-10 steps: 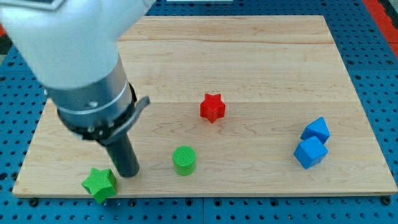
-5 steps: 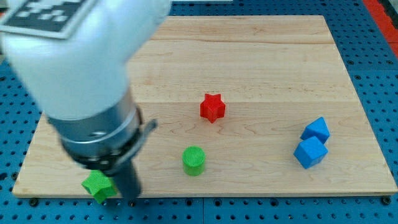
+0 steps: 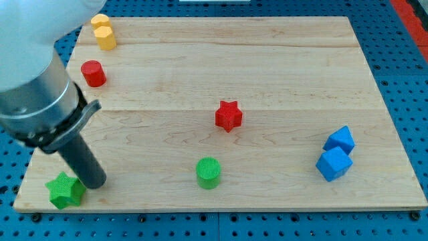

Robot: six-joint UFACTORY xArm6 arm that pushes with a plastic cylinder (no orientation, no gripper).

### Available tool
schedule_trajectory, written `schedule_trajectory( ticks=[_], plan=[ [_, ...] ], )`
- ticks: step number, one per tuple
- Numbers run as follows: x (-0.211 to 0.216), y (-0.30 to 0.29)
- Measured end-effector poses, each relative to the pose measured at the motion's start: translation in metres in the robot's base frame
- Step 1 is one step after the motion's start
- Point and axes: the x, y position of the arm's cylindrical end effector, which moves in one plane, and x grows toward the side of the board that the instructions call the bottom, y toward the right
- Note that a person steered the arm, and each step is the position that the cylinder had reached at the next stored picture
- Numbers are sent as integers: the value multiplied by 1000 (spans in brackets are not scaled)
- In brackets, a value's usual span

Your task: Move the green star diagonal to the red star

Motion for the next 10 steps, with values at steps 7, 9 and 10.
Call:
schedule_trajectory(
  ticks=[7, 9, 10],
  plan=[
    [44, -112],
    [47, -5],
    [41, 101]
  ],
)
